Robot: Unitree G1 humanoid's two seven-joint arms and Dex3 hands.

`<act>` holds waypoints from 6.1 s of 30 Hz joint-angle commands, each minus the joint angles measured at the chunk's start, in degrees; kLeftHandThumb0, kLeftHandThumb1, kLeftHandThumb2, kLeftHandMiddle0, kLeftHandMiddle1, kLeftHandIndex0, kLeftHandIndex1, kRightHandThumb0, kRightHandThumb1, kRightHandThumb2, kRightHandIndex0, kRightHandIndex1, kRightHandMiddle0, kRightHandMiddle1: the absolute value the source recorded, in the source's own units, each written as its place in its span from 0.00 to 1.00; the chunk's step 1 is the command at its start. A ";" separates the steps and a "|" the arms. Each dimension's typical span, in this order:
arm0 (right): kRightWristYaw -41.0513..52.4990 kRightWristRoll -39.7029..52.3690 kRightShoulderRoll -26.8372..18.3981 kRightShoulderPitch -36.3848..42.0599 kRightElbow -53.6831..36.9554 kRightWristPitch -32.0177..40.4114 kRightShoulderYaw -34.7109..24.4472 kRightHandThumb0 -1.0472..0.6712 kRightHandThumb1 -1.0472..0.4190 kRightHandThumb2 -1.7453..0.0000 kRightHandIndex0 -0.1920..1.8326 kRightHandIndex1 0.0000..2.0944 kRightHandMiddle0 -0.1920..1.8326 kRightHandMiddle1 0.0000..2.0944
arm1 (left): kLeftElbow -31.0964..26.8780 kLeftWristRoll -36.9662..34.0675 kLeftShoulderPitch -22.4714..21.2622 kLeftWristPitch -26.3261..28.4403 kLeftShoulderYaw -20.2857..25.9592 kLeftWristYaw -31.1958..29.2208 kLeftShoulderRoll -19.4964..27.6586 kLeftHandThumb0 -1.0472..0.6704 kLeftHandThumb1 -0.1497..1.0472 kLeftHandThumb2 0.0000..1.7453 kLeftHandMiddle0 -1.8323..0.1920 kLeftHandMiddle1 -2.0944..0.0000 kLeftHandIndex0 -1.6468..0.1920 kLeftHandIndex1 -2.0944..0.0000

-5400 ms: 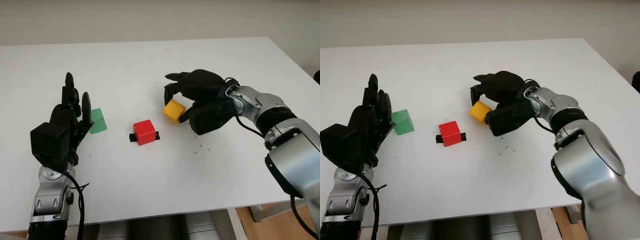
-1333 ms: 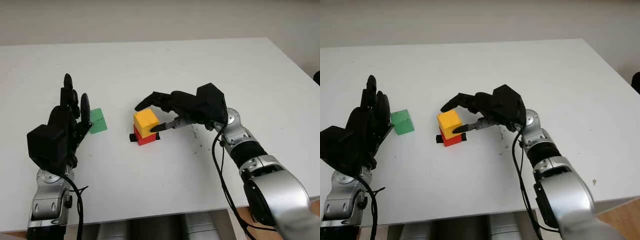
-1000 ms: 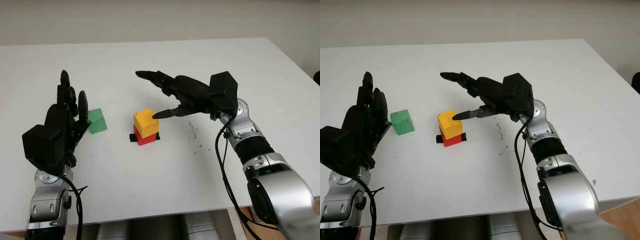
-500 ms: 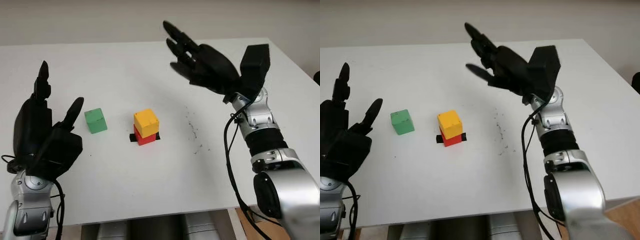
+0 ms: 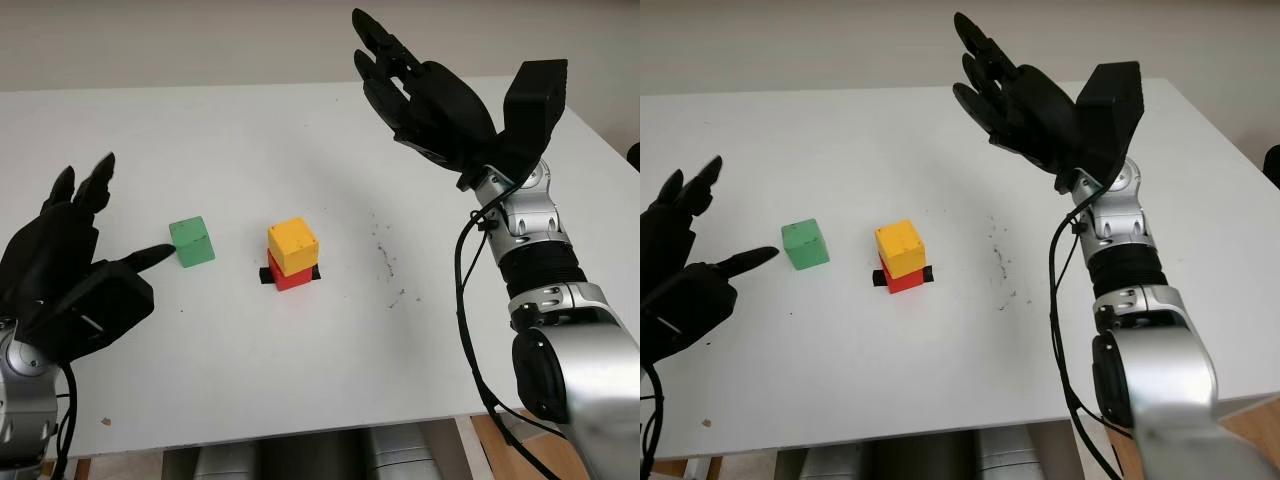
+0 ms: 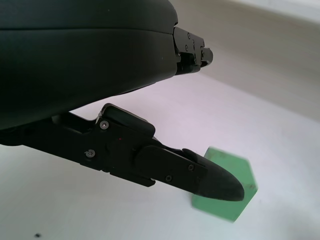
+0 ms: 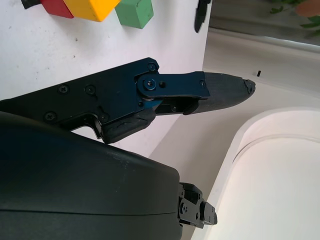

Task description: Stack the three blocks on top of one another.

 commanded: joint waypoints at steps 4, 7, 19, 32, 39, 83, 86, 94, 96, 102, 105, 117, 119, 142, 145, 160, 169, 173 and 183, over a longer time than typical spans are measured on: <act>-1.70 0.00 0.15 -1.39 0.00 -0.65 -0.41 0.13 0.00 0.81 0.00 0.00 0.03 0.03 | 2.99 0.98 -1.92 -0.45 -2.55 -0.97 1.41 0.04 0.95 0.03 1.00 1.00 0.92 0.98; -1.69 0.32 0.24 -1.24 -0.05 -0.56 -0.47 0.13 0.00 0.81 0.00 0.00 0.03 0.03 | 4.43 1.88 -2.65 -0.41 -4.08 -0.79 1.25 0.03 0.95 0.03 1.00 1.00 0.91 0.97; -0.47 1.03 0.62 -1.07 1.18 -1.94 -0.79 0.15 0.00 0.82 0.00 0.00 0.03 0.03 | 11.08 -3.39 -5.96 -2.95 -4.73 5.60 -4.86 0.05 0.92 0.03 1.00 1.00 0.87 0.96; -1.14 0.83 0.69 -0.45 0.15 -1.60 -0.47 0.15 0.00 0.82 0.00 0.00 0.03 0.03 | 20.13 -2.74 -11.20 -5.59 -7.74 12.35 -5.01 0.09 0.91 0.03 1.00 1.00 0.82 0.96; -0.84 0.96 0.61 -0.31 -0.20 -1.73 -0.52 0.15 0.00 0.82 0.00 0.00 0.03 0.03 | 23.06 -0.04 -15.67 -5.21 -11.20 7.25 -0.62 0.09 0.92 0.03 1.00 1.00 0.78 0.96; -3.56 -1.36 0.65 2.10 -2.33 -4.06 0.55 0.14 0.00 0.82 0.00 0.01 0.05 0.03 | 31.75 1.79 -22.14 -8.68 -16.77 5.02 0.77 0.26 0.92 0.04 0.93 0.96 0.49 0.90; -3.23 -0.88 0.93 2.23 -2.47 -3.79 0.42 0.15 0.00 0.83 0.00 0.00 0.05 0.03 | 32.39 1.47 -22.03 -9.73 -16.66 6.17 0.65 0.30 0.95 0.03 0.91 0.97 0.54 0.75; -2.77 0.36 1.39 2.72 -2.74 -3.03 0.28 0.16 0.00 0.80 0.00 0.00 0.04 0.03 | 32.65 0.42 -21.94 -11.25 -16.41 7.11 0.72 0.38 0.96 0.03 0.86 0.97 0.70 0.34; -3.57 0.12 1.68 3.15 -3.10 -2.77 0.40 0.16 0.00 0.79 0.00 0.00 0.03 0.02 | 31.26 -0.84 -21.68 -10.69 -15.72 6.28 0.44 0.39 0.96 0.03 0.86 0.97 0.70 0.34; -5.55 -0.50 2.53 6.00 -7.27 3.25 1.48 0.17 0.00 0.71 0.00 0.00 0.00 0.01 | 26.66 -4.41 -20.71 -9.49 -13.86 4.38 0.07 0.41 0.95 0.03 0.85 0.97 0.72 0.28; -5.49 -0.38 3.28 7.78 -7.70 3.75 1.74 0.17 0.00 0.66 0.00 0.00 0.00 0.00 | 24.15 -5.91 -20.09 -9.08 -13.01 3.52 0.07 0.41 0.95 0.03 0.85 0.97 0.73 0.27; -6.24 0.86 6.21 13.61 -7.62 5.64 1.63 0.19 0.00 0.60 0.00 0.00 0.00 0.00 | 12.90 -8.93 -18.73 -4.42 -10.22 -2.05 1.02 0.42 0.94 0.03 0.86 0.98 0.68 0.24; -6.64 1.38 6.60 14.41 -7.92 6.48 1.32 0.20 0.00 0.60 0.00 0.00 0.00 0.00 | 11.12 -9.73 -18.66 -3.88 -9.36 -3.03 0.98 0.42 0.93 0.03 0.86 0.98 0.68 0.23; -10.12 3.05 8.50 19.10 -6.03 7.29 -0.85 0.20 0.00 0.62 0.00 0.00 0.00 0.00 | -3.37 -29.52 -19.40 5.65 -1.11 -7.90 -4.14 0.38 0.95 0.03 0.85 0.97 0.68 0.27; -10.76 3.07 8.42 18.34 -6.72 7.59 -1.03 0.18 0.00 0.62 0.00 0.00 0.00 0.00 | -3.50 -29.74 -19.29 4.97 -1.65 -7.64 -4.41 0.39 0.95 0.03 0.85 0.97 0.69 0.25; -12.81 5.16 8.87 15.98 -12.74 11.41 -1.95 0.17 0.00 0.59 0.00 0.00 0.00 0.00 | -1.07 -31.79 -20.54 6.43 -4.66 -7.45 -7.37 0.38 0.94 0.03 0.86 0.98 0.69 0.25; -11.48 7.07 9.06 14.96 -13.02 10.84 -2.61 0.16 0.00 0.61 0.00 0.00 0.00 0.00 | 1.82 -30.08 -19.73 5.51 -7.92 -5.64 -9.72 0.35 0.93 0.03 0.88 0.98 0.69 0.25; -11.53 6.97 9.12 14.91 -12.92 10.52 -2.65 0.16 0.00 0.61 0.00 0.00 0.00 0.00 | 1.98 -30.44 -19.56 7.13 -8.33 -5.04 -11.17 0.33 0.92 0.03 0.89 0.98 0.66 0.24; -10.96 6.69 8.95 14.50 -11.99 9.71 -2.72 0.16 0.00 0.61 0.00 0.00 0.00 0.00 | 2.56 -33.30 -18.86 7.22 -7.81 -4.50 -14.24 0.35 0.93 0.03 0.87 0.97 0.66 0.23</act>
